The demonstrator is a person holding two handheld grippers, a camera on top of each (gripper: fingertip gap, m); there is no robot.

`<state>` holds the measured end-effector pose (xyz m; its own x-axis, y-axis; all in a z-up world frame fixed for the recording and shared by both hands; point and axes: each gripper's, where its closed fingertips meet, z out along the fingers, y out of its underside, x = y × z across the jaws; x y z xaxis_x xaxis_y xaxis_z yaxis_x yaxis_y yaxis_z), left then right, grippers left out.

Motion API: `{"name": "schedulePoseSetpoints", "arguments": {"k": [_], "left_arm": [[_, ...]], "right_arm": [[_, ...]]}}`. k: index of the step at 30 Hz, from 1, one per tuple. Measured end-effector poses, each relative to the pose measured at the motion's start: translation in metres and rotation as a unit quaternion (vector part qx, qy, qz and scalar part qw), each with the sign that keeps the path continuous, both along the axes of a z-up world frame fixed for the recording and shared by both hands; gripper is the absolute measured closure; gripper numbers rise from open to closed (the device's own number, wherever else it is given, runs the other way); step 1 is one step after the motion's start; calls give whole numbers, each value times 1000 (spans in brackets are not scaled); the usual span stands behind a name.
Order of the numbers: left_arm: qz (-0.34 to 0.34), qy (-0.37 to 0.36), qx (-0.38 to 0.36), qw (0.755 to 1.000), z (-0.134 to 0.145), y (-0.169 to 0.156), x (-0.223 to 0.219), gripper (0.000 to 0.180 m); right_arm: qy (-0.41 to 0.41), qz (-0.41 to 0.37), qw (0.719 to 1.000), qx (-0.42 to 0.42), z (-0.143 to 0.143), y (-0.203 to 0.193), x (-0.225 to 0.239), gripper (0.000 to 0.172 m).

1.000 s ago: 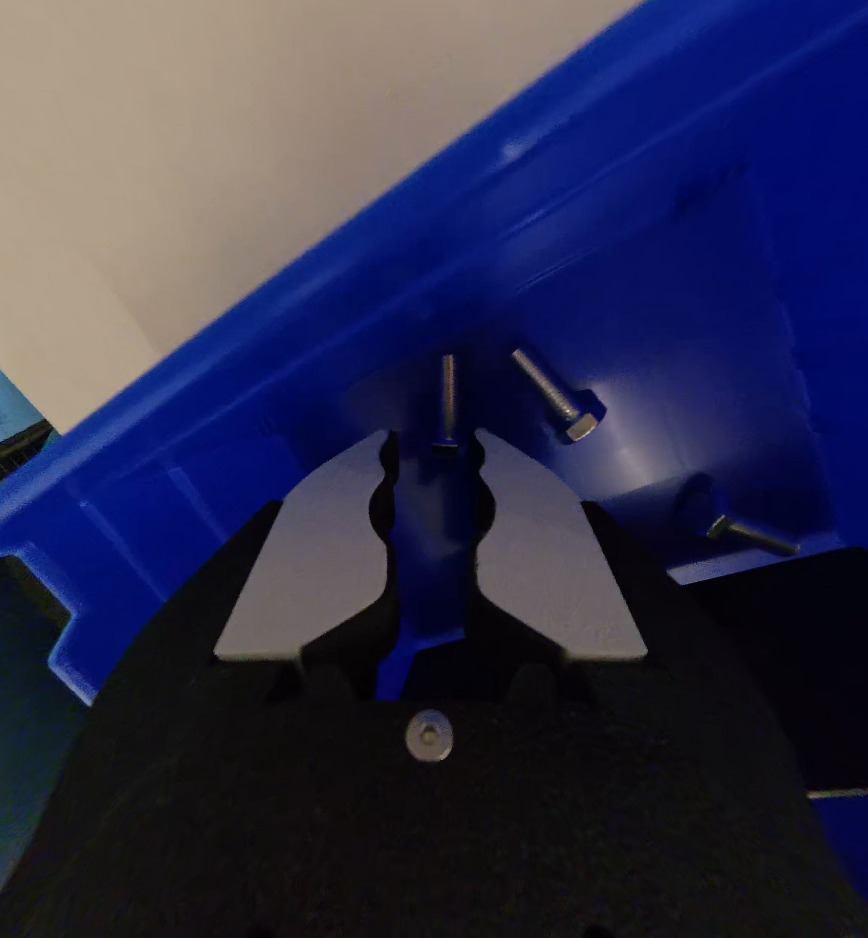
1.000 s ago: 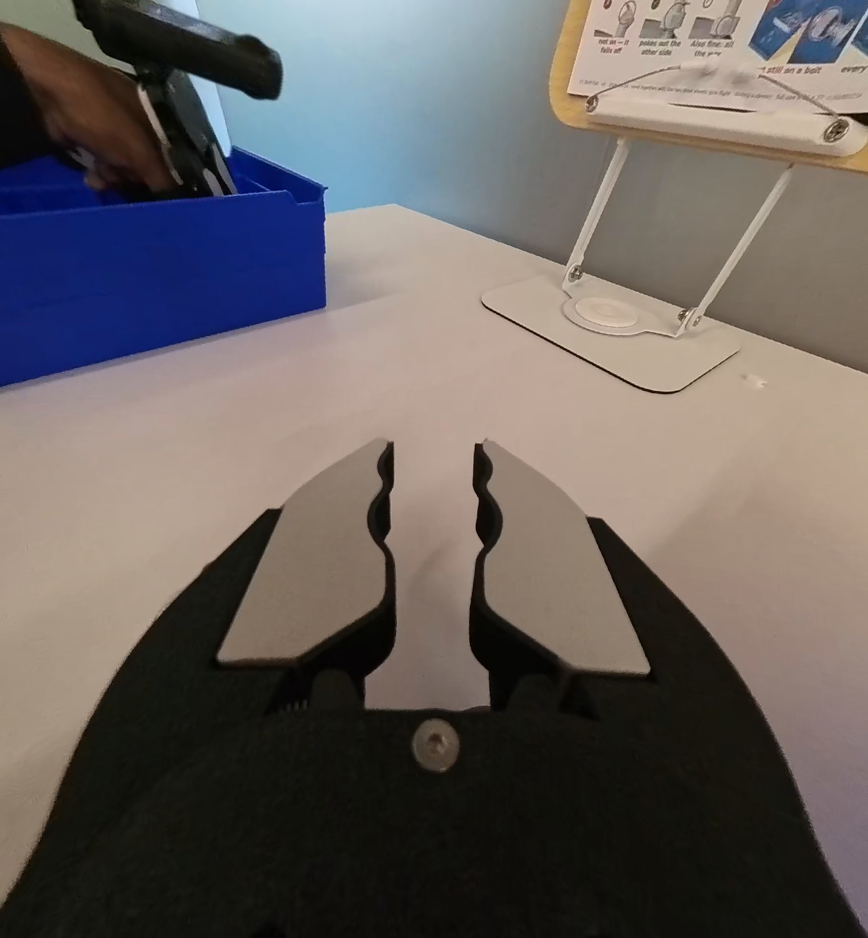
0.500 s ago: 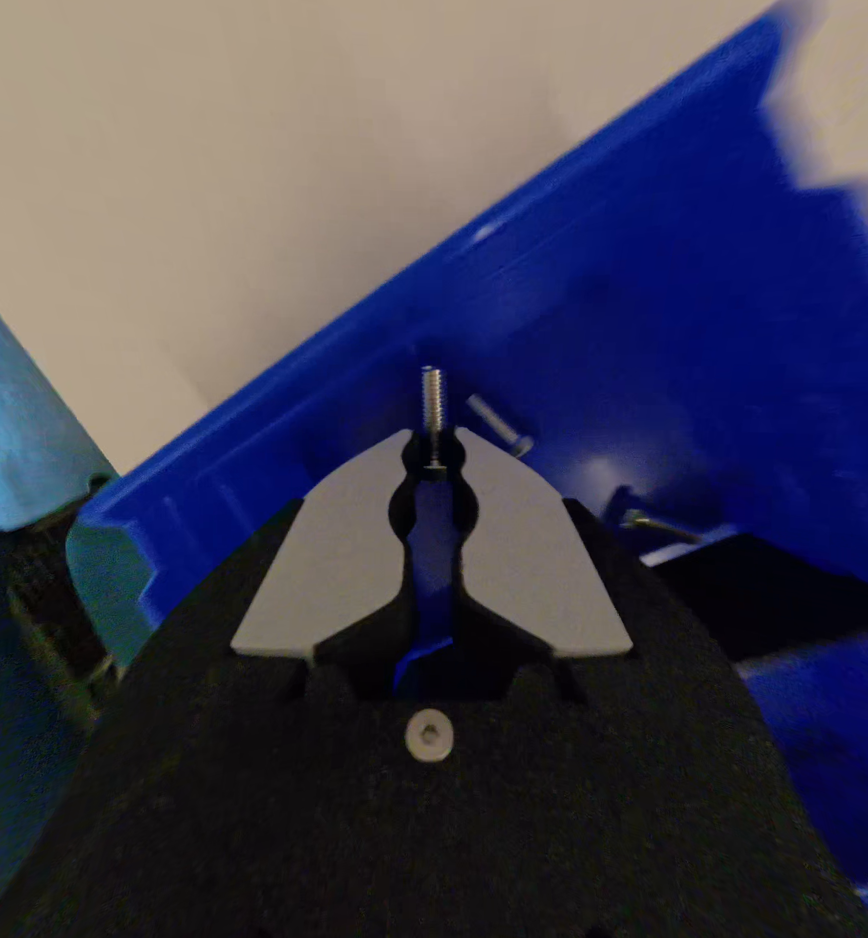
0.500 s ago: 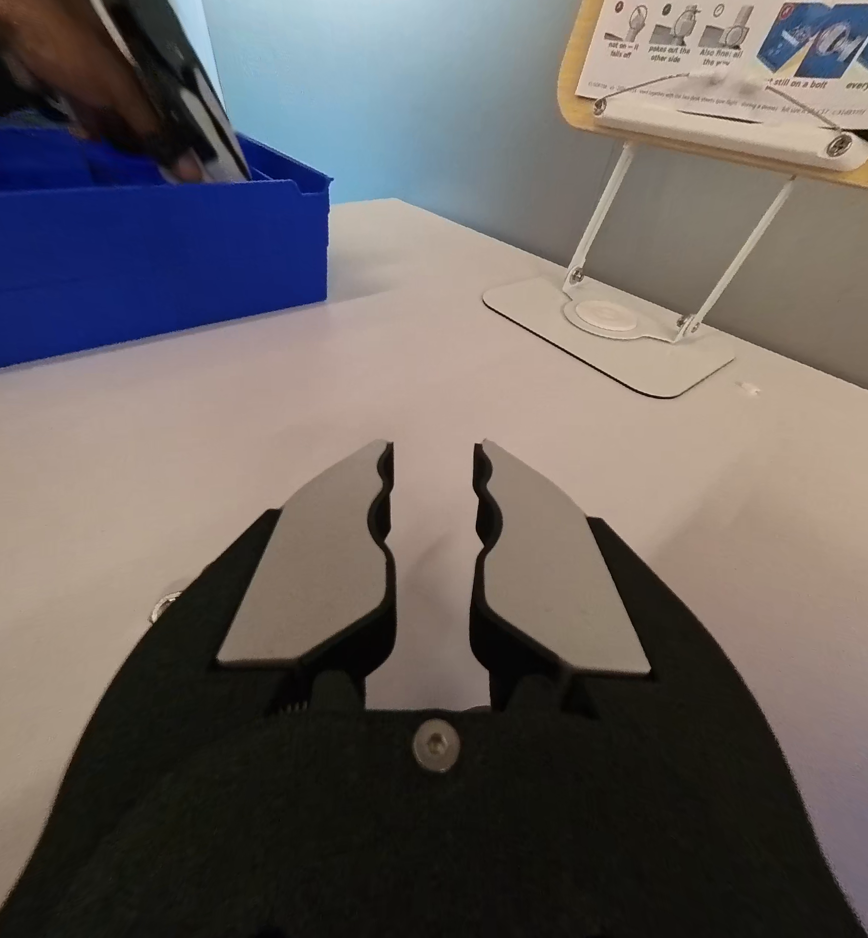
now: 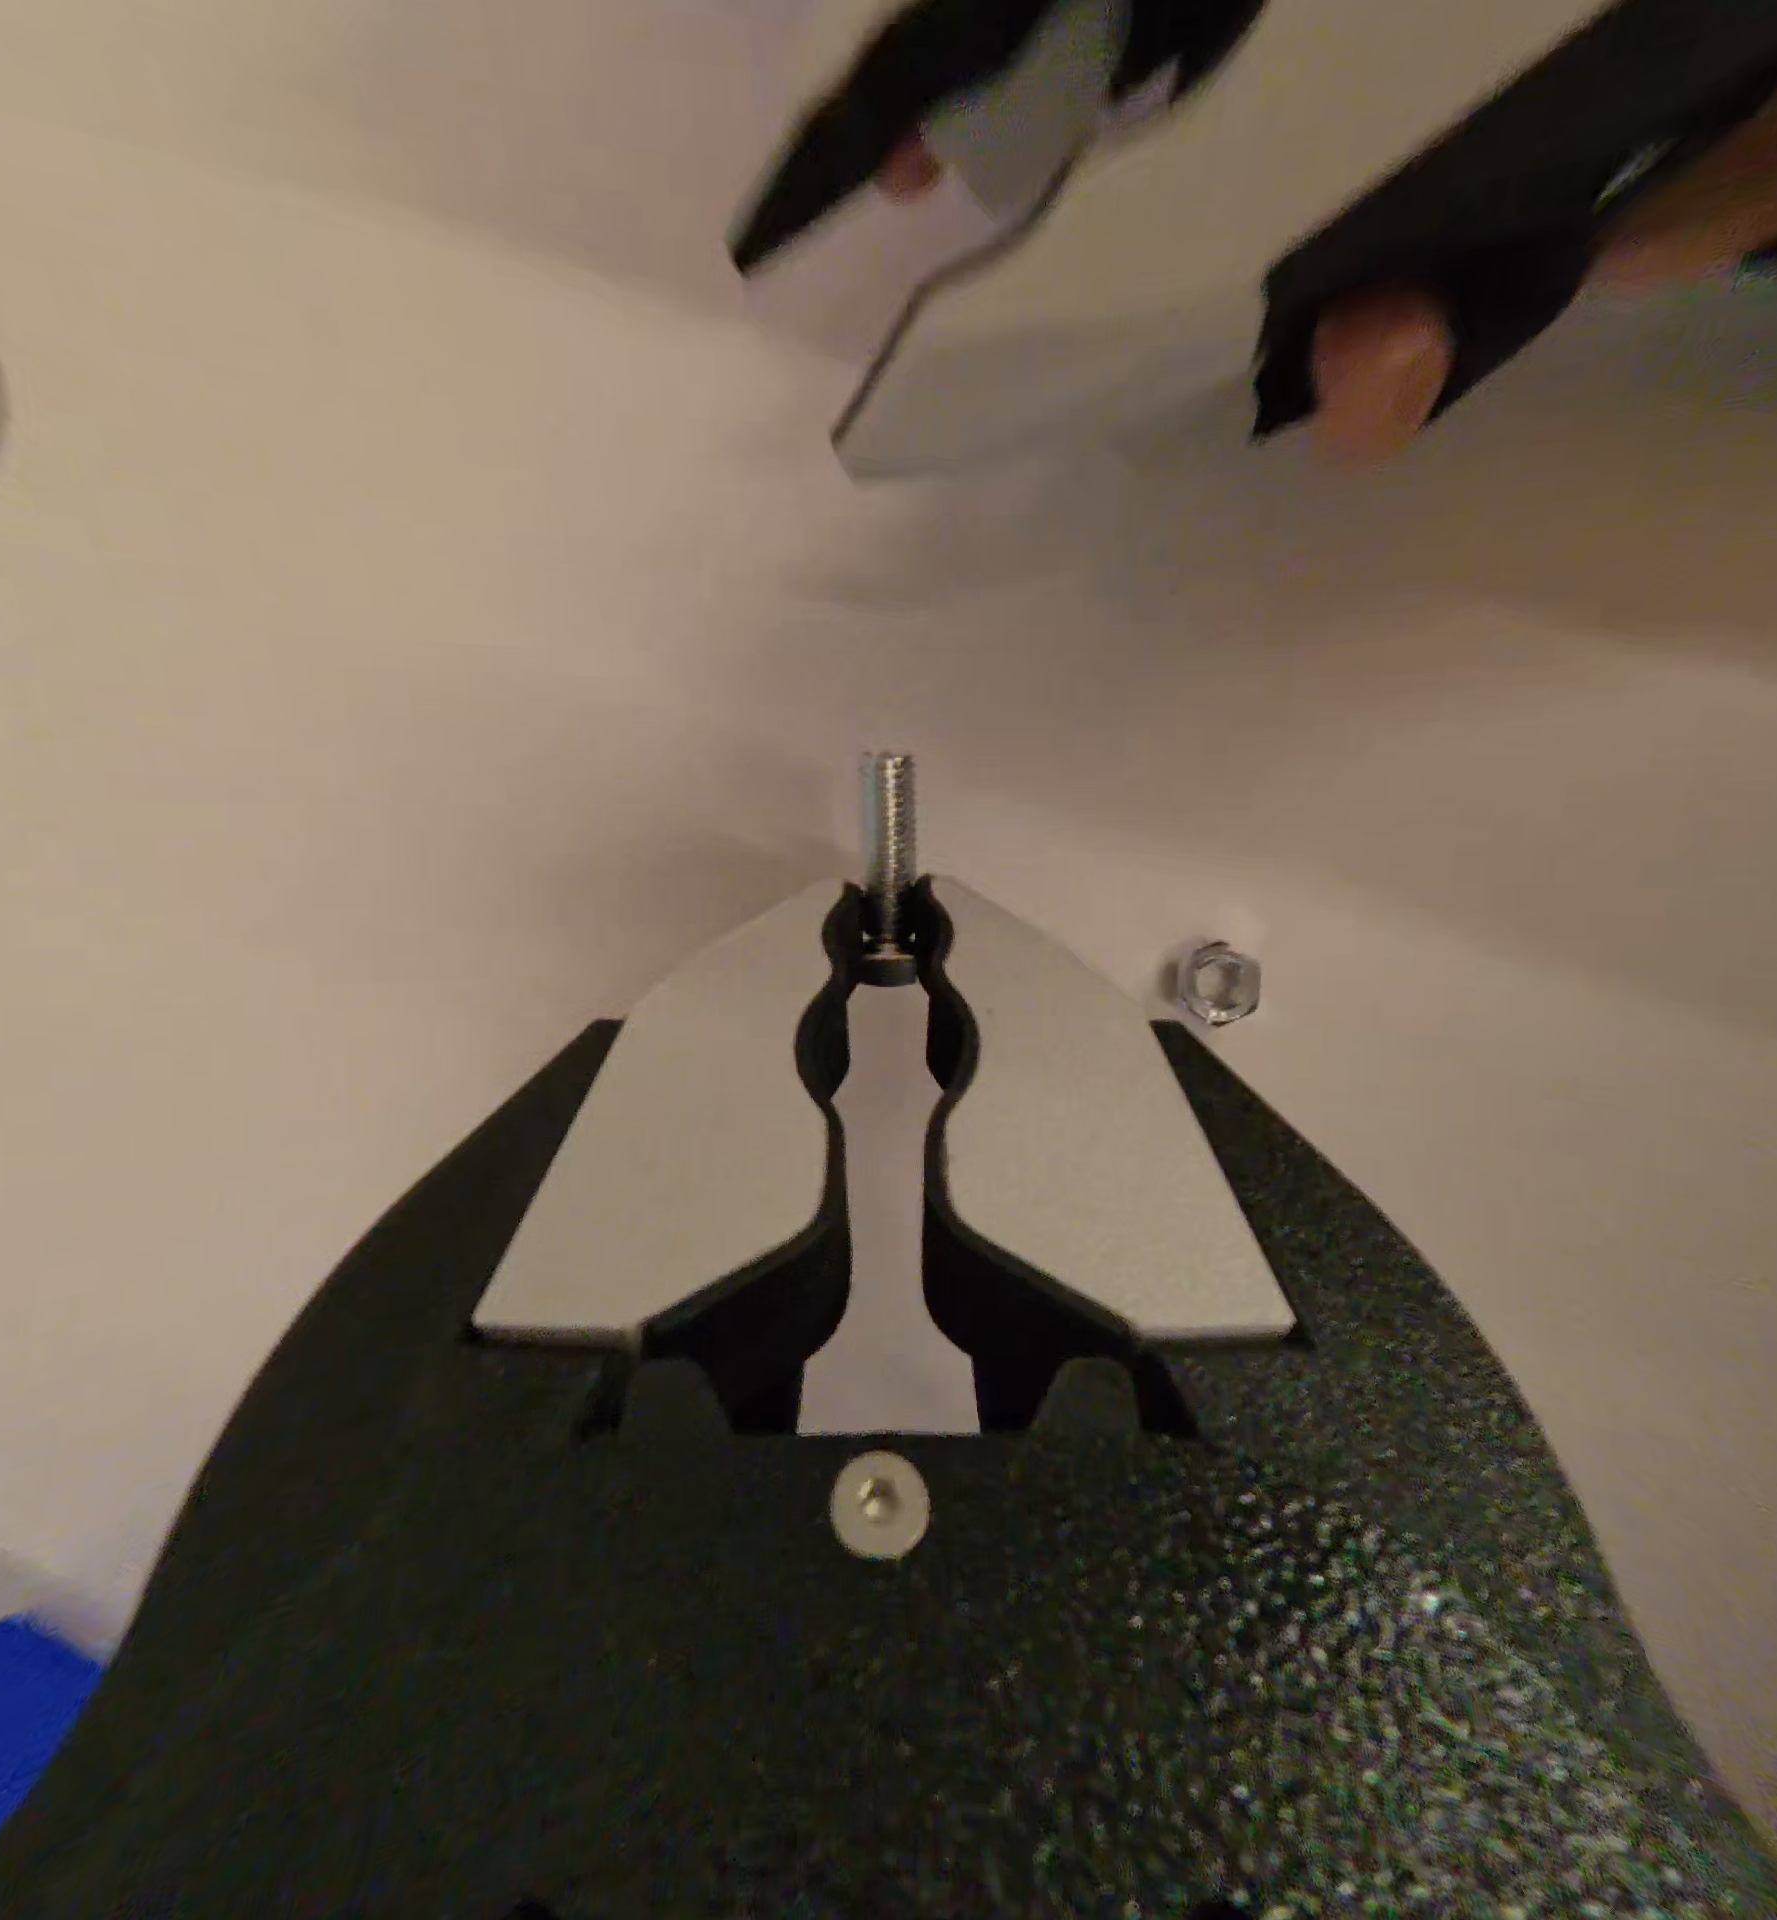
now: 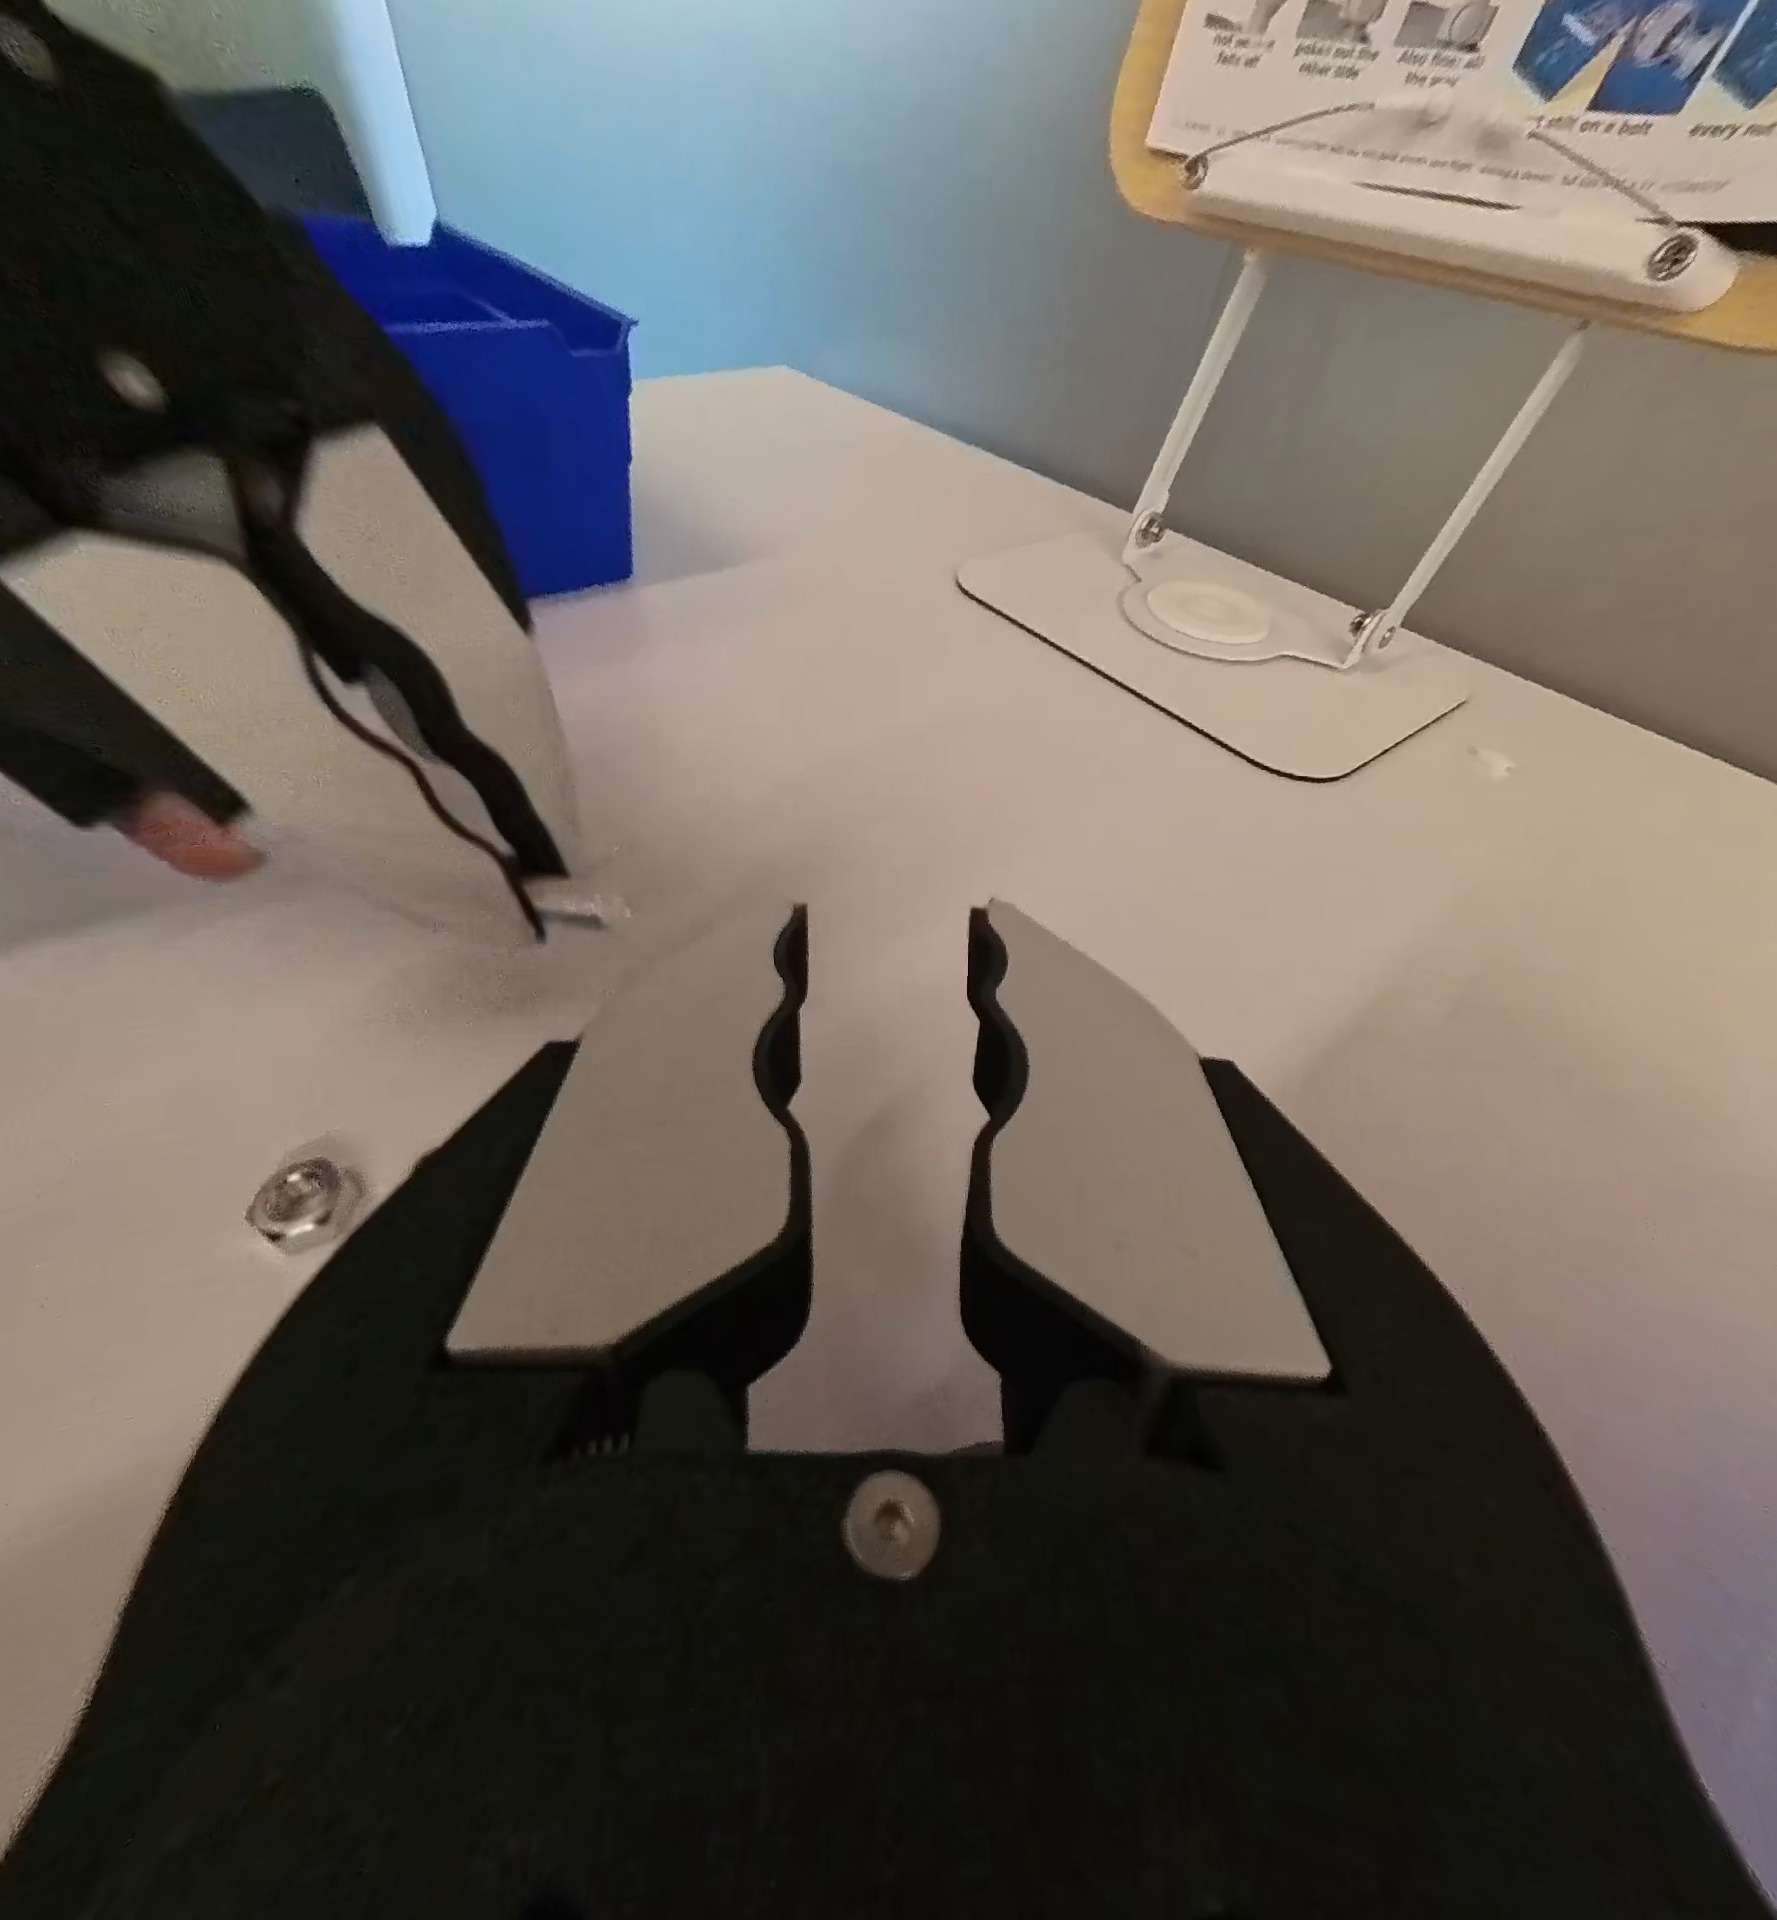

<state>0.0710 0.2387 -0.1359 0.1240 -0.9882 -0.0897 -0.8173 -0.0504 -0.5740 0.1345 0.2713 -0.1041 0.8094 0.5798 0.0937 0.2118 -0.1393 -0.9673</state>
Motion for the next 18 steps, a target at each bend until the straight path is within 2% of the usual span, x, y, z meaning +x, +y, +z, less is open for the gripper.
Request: {"name": "schedulePoseSetpoints", "arguments": {"k": [6,11,18], "left_arm": [[-18,29,-36,999,-35,-3,-6,172],[-32,-8,-47,998,-35,-9,-1,171],[-25,-14,-46,999,-39,-7,-8,153]], "right_arm": [[-57,46,997,-10,-12,-9,-16,142],[-109,76,991,-4,-22,-15,-28,142],[-117,85,989,-7,-24,-16,-30,142]]}}
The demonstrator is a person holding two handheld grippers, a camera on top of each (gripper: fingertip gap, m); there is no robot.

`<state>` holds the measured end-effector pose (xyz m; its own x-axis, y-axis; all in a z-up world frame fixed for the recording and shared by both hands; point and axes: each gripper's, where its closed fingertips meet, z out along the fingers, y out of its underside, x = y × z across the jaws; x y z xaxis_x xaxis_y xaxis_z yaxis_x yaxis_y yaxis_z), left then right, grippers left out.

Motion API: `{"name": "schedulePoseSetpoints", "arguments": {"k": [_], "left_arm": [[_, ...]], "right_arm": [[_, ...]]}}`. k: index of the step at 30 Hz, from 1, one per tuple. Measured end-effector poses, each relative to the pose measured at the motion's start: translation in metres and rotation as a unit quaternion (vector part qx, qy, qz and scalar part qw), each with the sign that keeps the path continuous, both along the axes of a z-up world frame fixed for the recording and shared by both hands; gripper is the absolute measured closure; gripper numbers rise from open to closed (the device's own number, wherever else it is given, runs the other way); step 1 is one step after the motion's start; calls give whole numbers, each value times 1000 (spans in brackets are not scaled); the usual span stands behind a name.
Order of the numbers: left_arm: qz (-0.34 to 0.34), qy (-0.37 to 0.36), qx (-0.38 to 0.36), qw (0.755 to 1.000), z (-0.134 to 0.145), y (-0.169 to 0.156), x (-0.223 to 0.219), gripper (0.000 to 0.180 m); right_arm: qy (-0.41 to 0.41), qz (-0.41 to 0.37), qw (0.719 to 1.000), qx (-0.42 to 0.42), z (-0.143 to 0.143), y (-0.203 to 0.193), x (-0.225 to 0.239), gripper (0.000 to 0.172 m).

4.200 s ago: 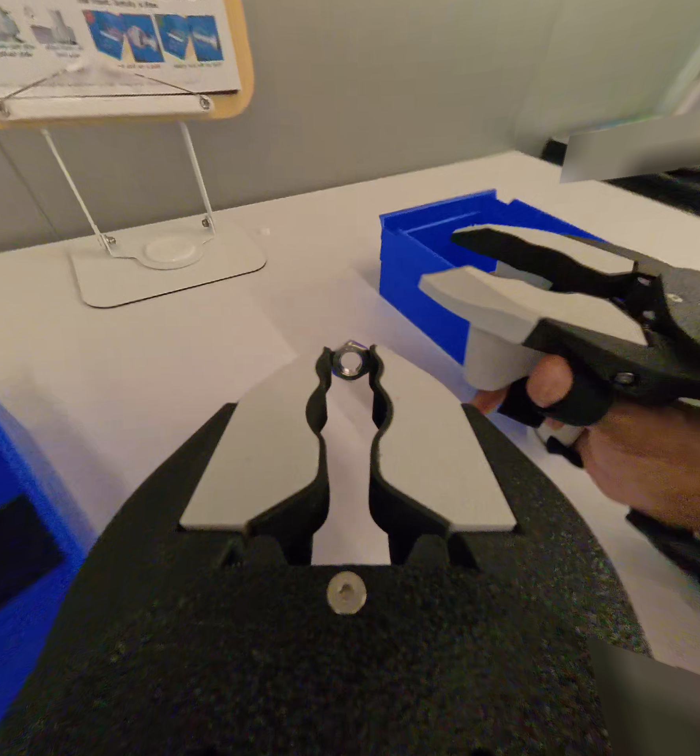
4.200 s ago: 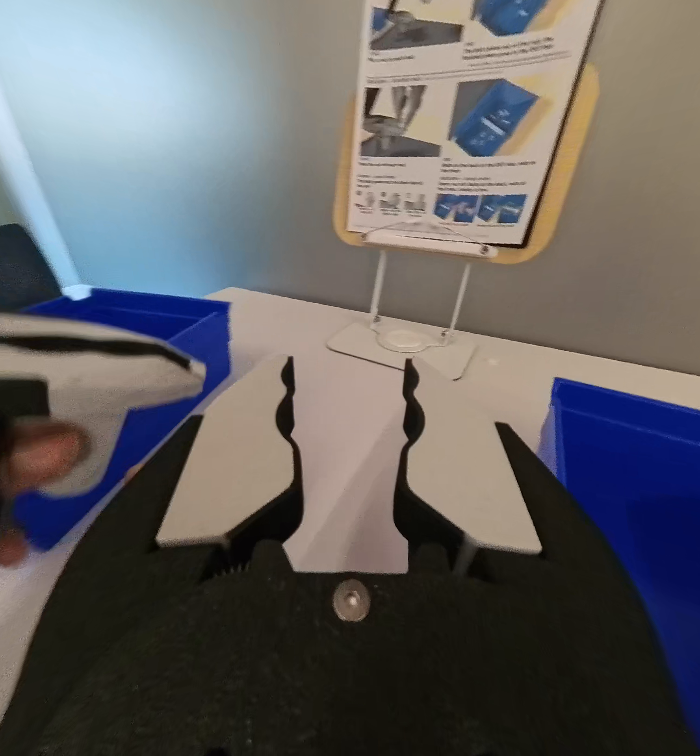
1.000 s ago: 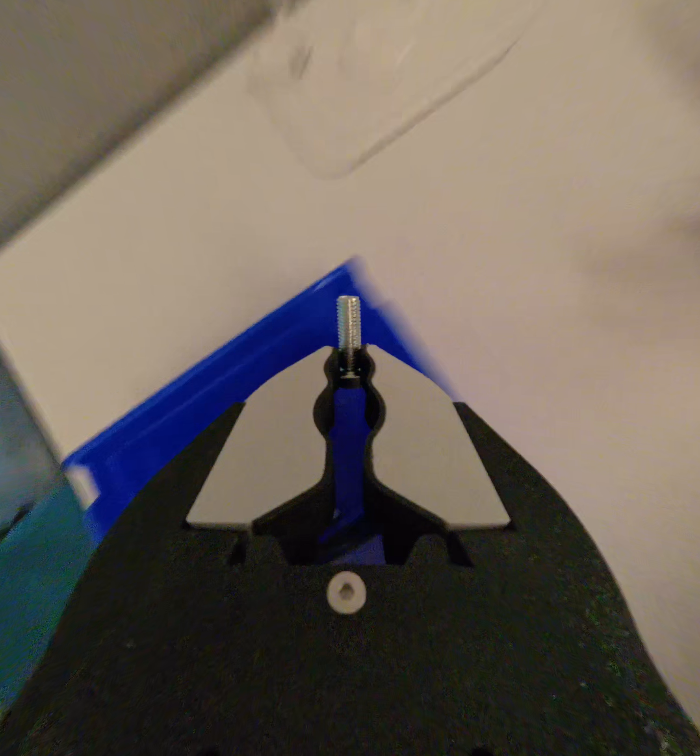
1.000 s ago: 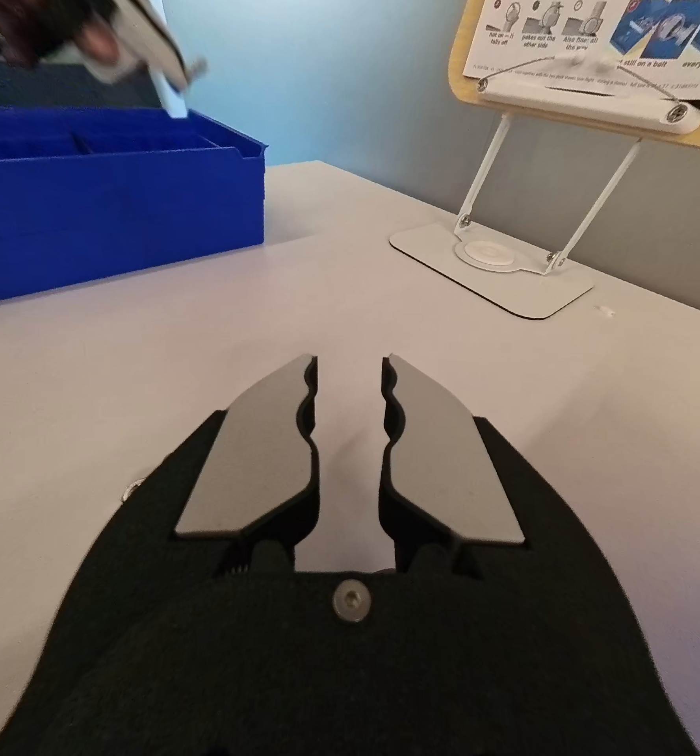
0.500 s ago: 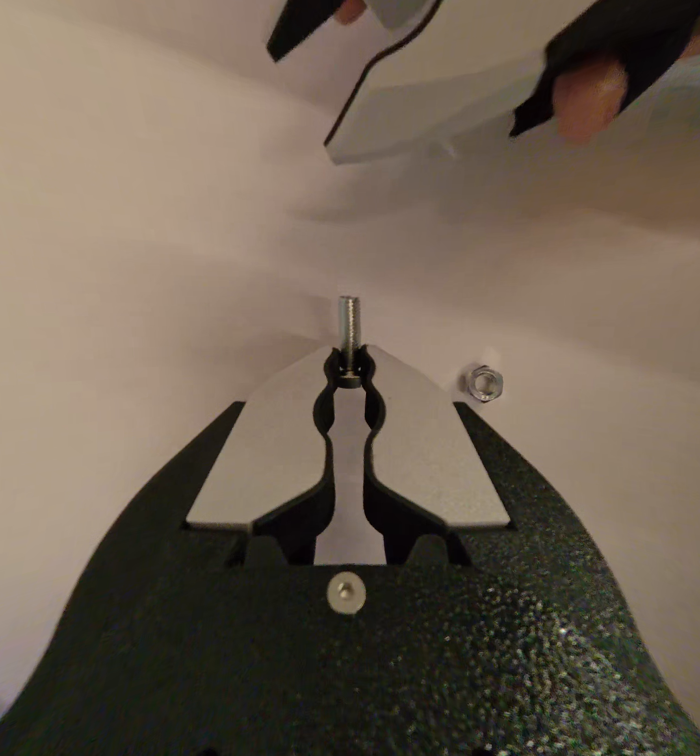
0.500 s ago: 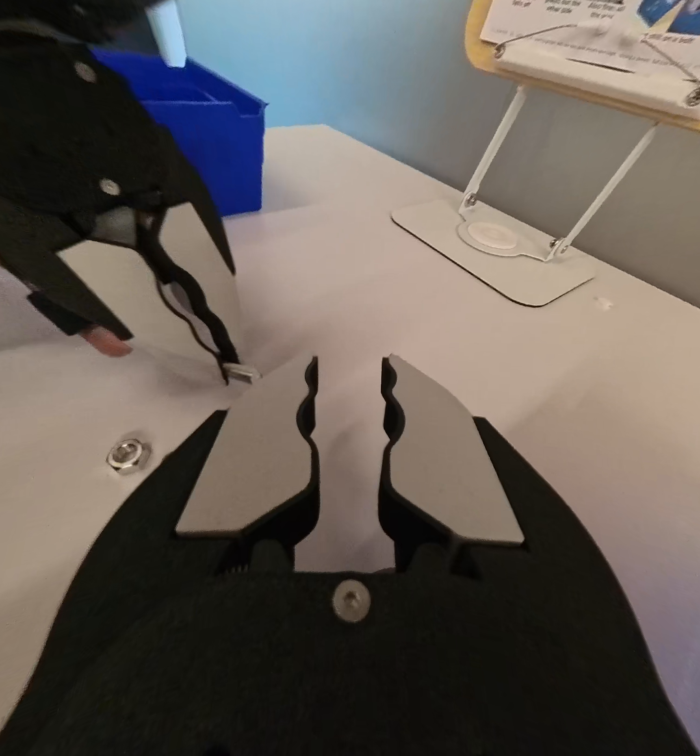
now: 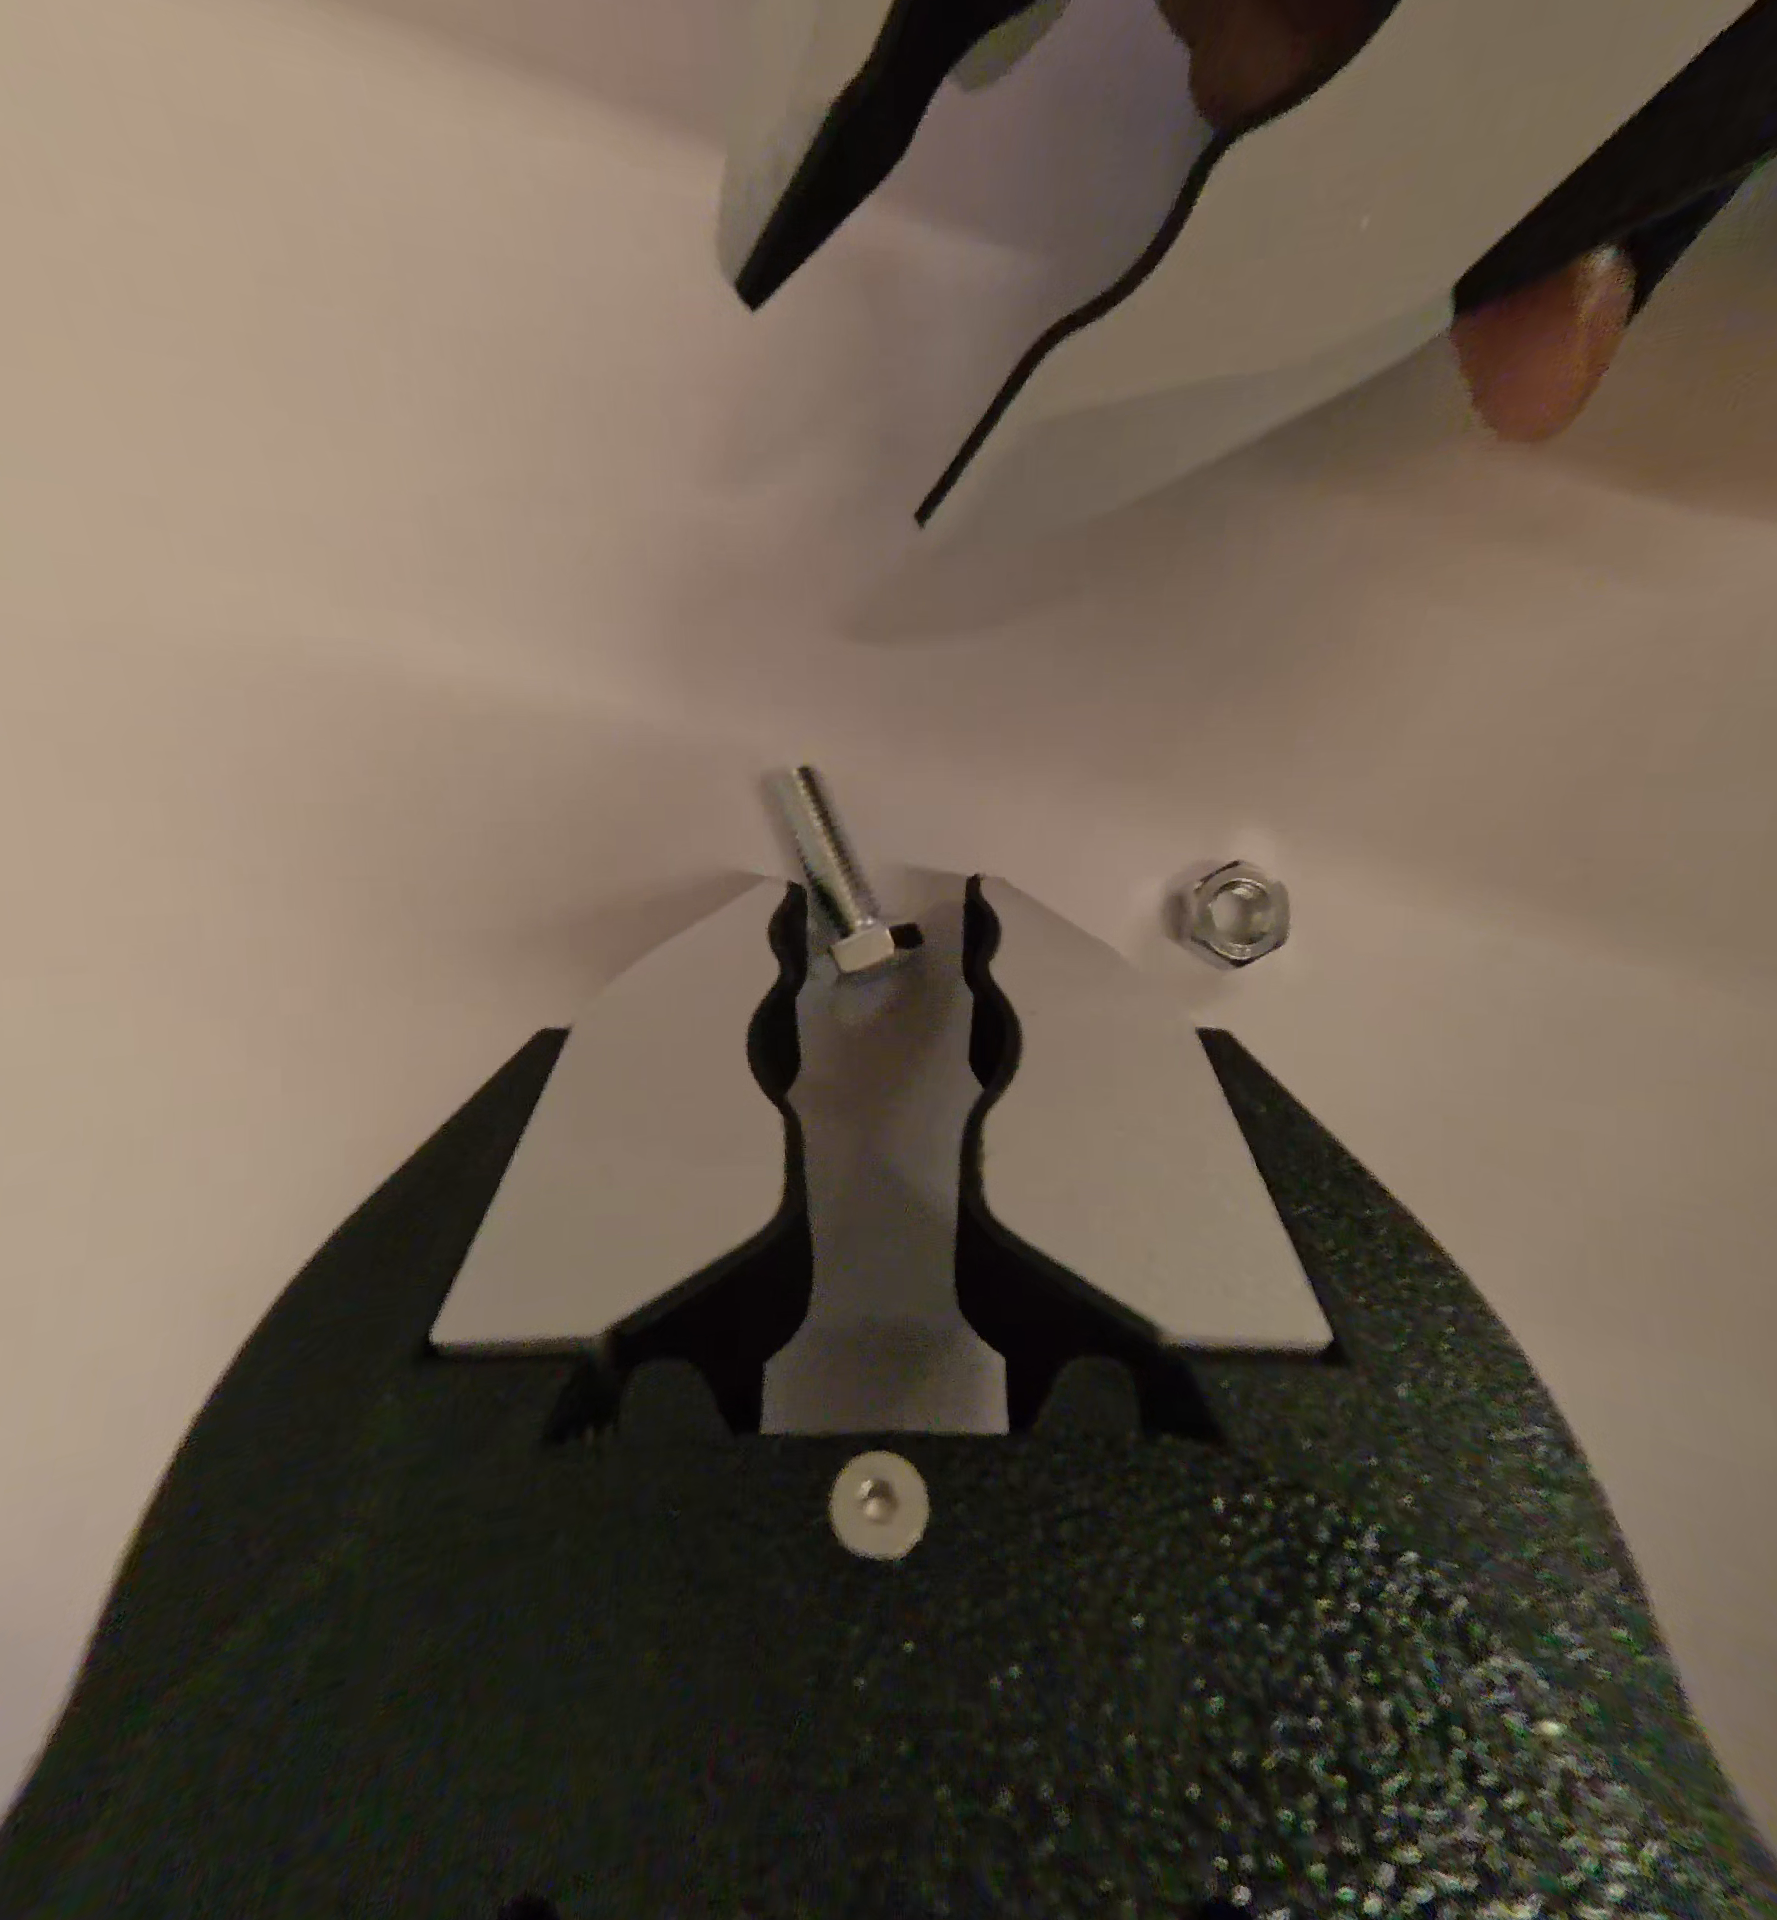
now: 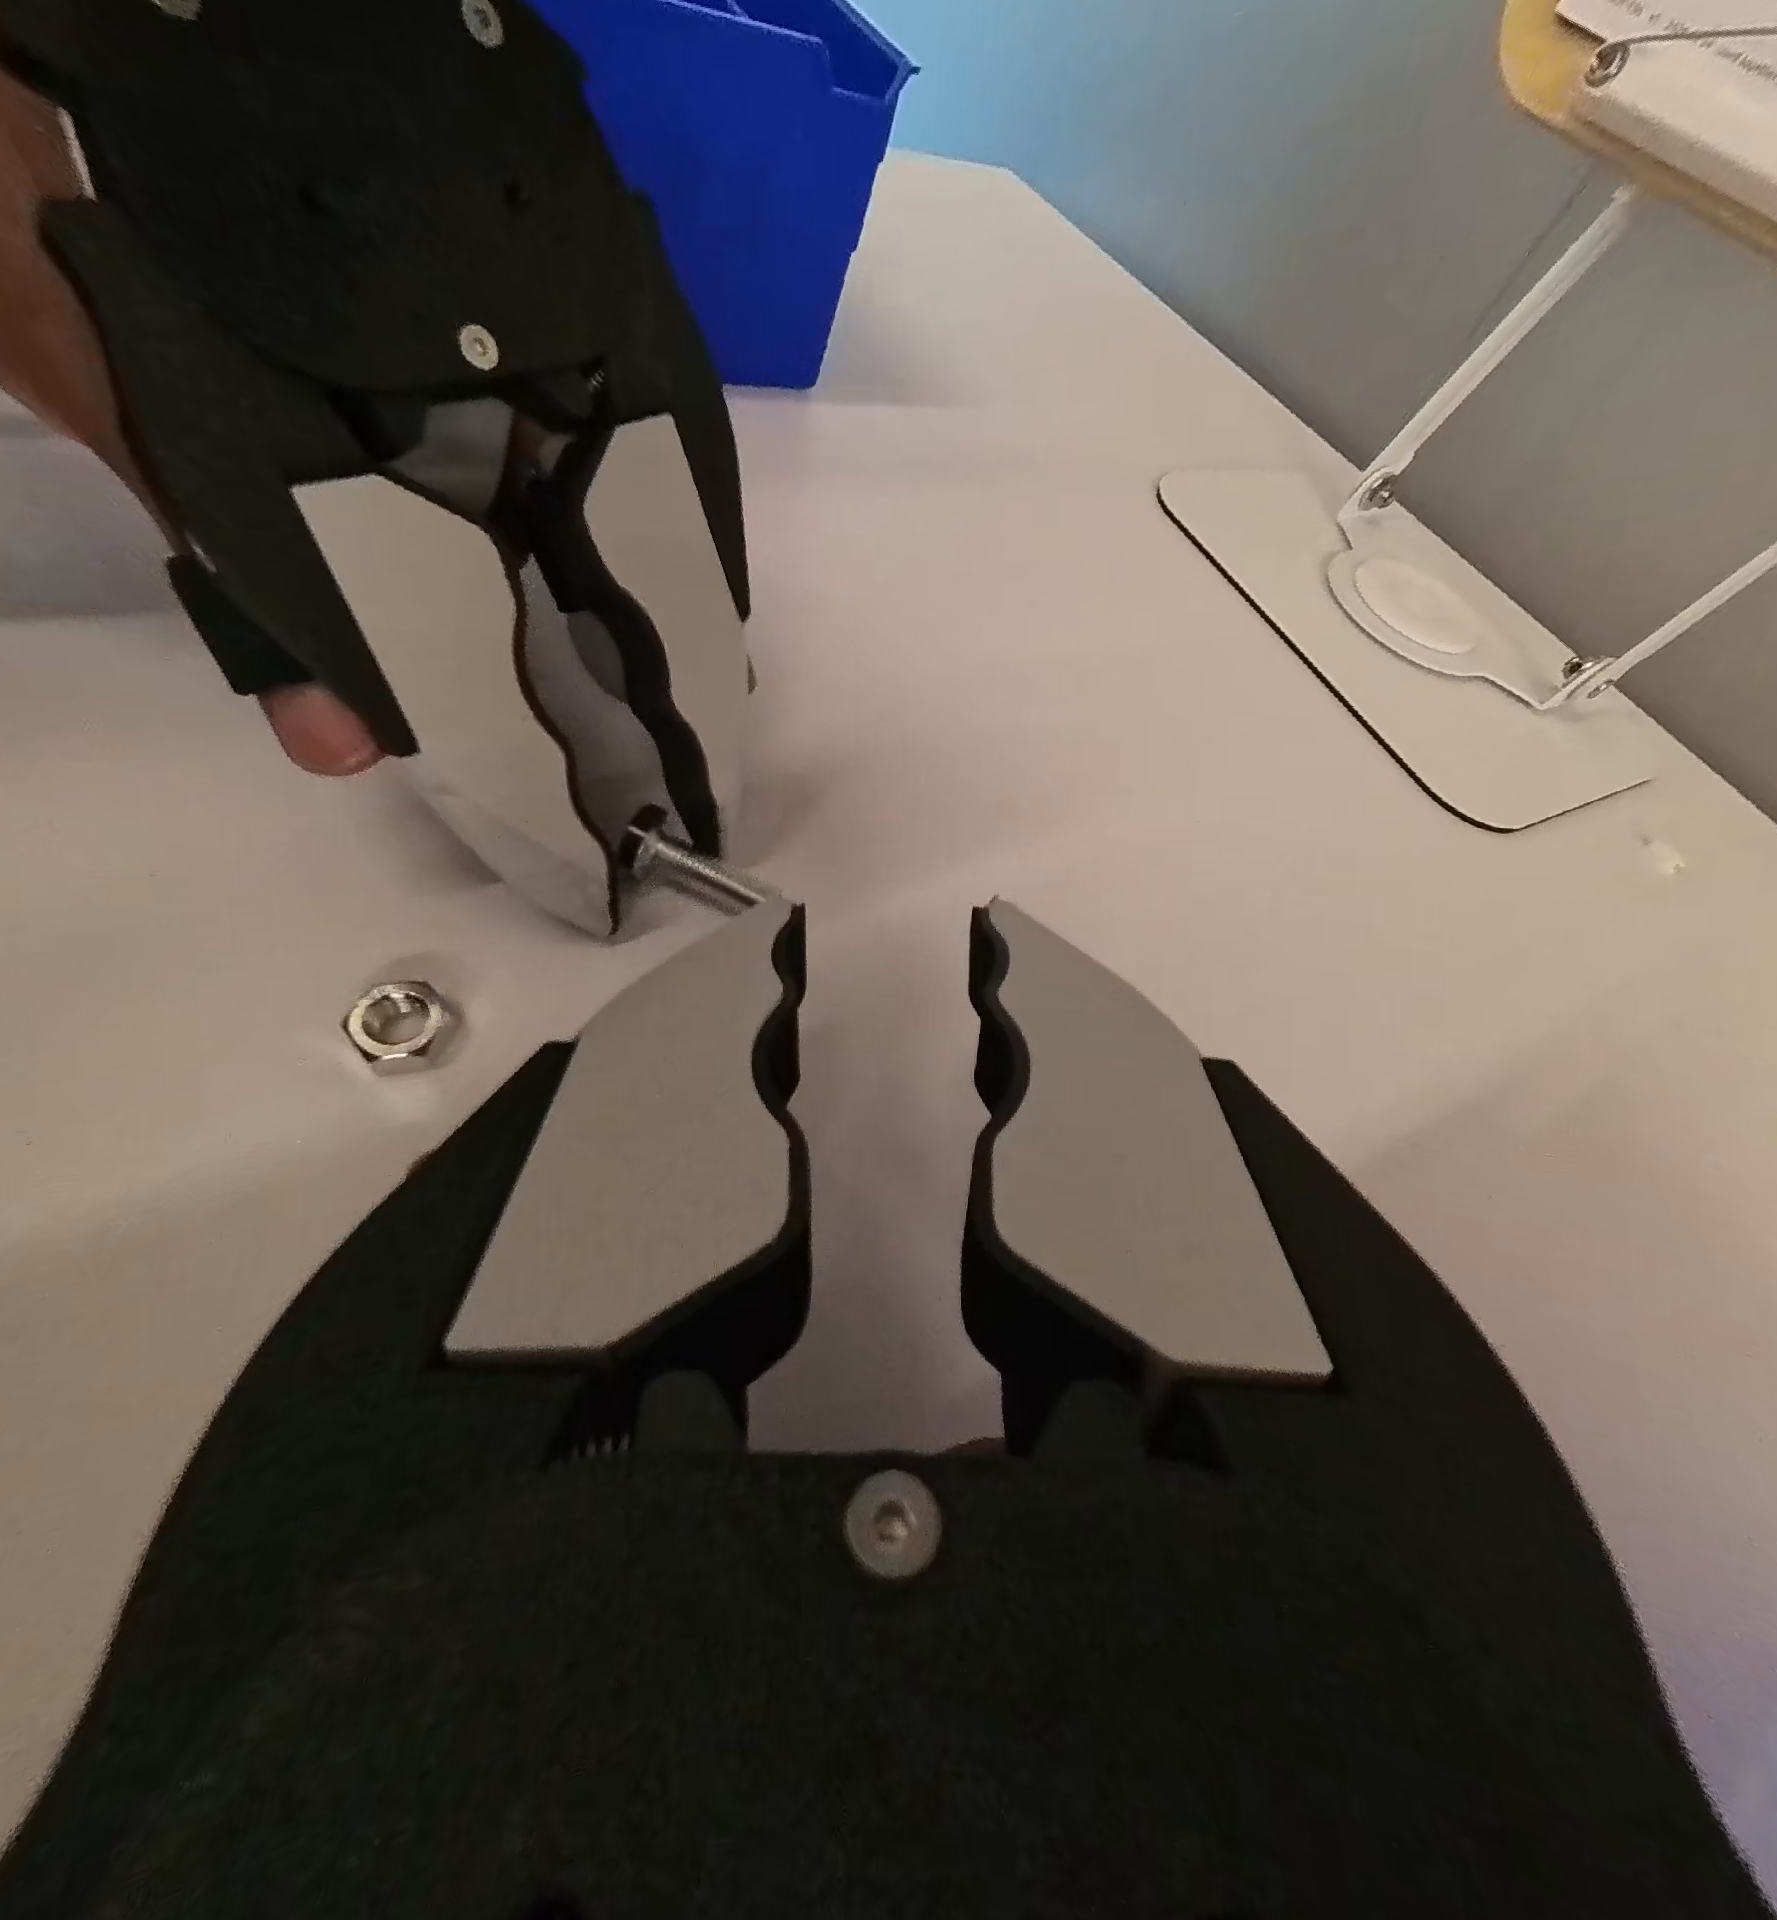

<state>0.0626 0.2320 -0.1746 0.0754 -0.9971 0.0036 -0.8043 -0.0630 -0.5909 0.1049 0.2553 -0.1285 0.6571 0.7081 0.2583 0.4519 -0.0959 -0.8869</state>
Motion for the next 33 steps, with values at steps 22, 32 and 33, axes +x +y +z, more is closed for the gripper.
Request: {"name": "schedulePoseSetpoints", "arguments": {"k": [22,32,33], "left_arm": [[-1,-121,63,991,20,22,10,161],[-95,-300,159,936,62,1,34,162],[-99,-297,162,936,61,0,35,162]], "right_arm": [[56,18,998,-27,6,-5,4,140],[258,94,944,-184,25,-22,-3,141],[257,105,942,-188,25,-25,-6,144]]}}
